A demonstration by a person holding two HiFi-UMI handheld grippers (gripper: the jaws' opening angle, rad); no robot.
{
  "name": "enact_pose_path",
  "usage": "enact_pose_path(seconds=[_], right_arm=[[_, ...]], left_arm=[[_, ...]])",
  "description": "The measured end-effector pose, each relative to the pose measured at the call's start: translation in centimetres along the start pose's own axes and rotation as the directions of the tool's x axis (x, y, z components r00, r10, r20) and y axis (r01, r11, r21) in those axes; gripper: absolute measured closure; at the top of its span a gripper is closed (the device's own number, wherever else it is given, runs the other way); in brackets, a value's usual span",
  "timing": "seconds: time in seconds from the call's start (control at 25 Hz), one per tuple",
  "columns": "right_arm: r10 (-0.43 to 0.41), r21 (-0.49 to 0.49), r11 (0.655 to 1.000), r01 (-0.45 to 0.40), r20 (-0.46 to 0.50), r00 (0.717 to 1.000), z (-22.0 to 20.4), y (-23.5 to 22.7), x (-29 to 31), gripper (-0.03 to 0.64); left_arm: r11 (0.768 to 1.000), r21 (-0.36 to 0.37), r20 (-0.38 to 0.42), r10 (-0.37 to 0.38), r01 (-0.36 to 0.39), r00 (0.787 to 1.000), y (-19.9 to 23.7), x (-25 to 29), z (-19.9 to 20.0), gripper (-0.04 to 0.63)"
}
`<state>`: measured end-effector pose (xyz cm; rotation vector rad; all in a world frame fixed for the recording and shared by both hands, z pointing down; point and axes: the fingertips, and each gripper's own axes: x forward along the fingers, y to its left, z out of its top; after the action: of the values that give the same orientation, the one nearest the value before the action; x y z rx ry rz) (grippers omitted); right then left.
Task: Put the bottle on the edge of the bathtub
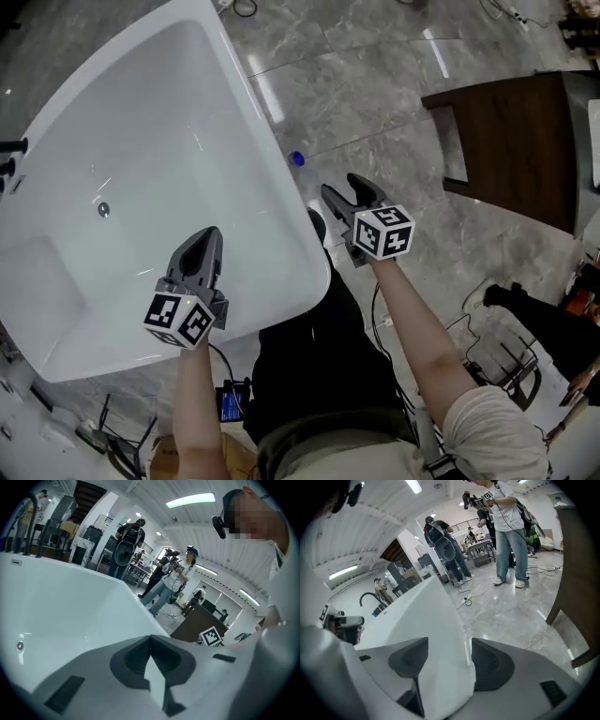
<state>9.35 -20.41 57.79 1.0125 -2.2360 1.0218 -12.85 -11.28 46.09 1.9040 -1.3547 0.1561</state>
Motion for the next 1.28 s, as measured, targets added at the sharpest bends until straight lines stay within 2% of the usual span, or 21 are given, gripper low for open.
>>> enact_pose_path(seconds=[0.16, 0.28, 0.36, 0.48, 0.6, 0.72, 0.84, 0.96, 1.08, 1.12, 1.2, 1.28], right_arm=[[0.056, -0.036, 0.998, -0.054, 0.037, 0.998, 2.8, 6.5, -6.5, 0.342], [0.118, -0.112, 0.987, -0.114, 0.029, 0.993, 4.5, 11.7, -11.4, 0.344], [0.169, -0.188, 0.968, -0.167, -0.001, 0.986, 4.8, 15.7, -13.8, 0.344], [0.270, -0.269, 0.923, -0.274, -0.052, 0.961, 3.9, 22.4, -16.6, 0.345], [0.356, -0.282, 0.891, -0.355, -0.050, 0.933, 3.5, 27.6, -18.9, 0.345], [0.380, -0.307, 0.868, -0.389, -0.091, 0.921, 2.7, 30.9, -20.0, 0.345], [0.399, -0.366, 0.834, -0.412, -0.115, 0.910, 2.6, 34.1, -20.0, 0.345], [0.420, -0.397, 0.809, -0.434, -0.128, 0.899, 2.9, 36.7, -19.9, 0.345], [0.450, -0.419, 0.783, -0.460, -0.131, 0.884, 3.7, 38.6, -21.0, 0.347], [0.459, -0.429, 0.775, -0.464, -0.123, 0.880, 4.2, 39.2, -21.6, 0.359], [0.468, -0.453, 0.768, -0.454, -0.088, 0.879, 5.2, 40.4, -23.3, 0.505], [0.466, -0.470, 0.764, -0.441, -0.069, 0.882, 5.5, 41.5, -25.0, 0.549]], left_arm=[[0.997, 0.054, -0.002, -0.060, 0.060, 0.998, -4.2, -4.8, 2.3, 0.540], [0.984, 0.071, 0.008, -0.162, 0.161, 0.987, -7.7, -8.2, 4.7, 0.540], [0.972, 0.098, 0.016, -0.217, 0.215, 0.976, -9.3, -10.5, 6.0, 0.540], [0.975, 0.112, 0.052, -0.199, 0.192, 0.979, -9.6, -15.0, 7.0, 0.540], [0.982, 0.114, 0.119, -0.161, 0.148, 0.980, -9.4, -19.5, 8.2, 0.540], [0.987, 0.112, 0.176, -0.136, 0.118, 0.975, -9.2, -23.4, 8.9, 0.540], [0.986, 0.110, 0.215, -0.147, 0.126, 0.965, -8.2, -26.4, 9.4, 0.540], [0.986, 0.106, 0.250, -0.149, 0.126, 0.957, -7.4, -28.5, 9.5, 0.540], [0.987, 0.105, 0.279, -0.144, 0.119, 0.949, -8.5, -29.9, 9.9, 0.540], [0.987, 0.114, 0.280, -0.145, 0.118, 0.949, -9.3, -30.5, 10.2, 0.540], [0.982, 0.144, 0.276, -0.161, 0.125, 0.948, -11.3, -31.7, 10.8, 0.540], [0.976, 0.165, 0.277, -0.184, 0.142, 0.943, -13.1, -33.1, 11.1, 0.540]])
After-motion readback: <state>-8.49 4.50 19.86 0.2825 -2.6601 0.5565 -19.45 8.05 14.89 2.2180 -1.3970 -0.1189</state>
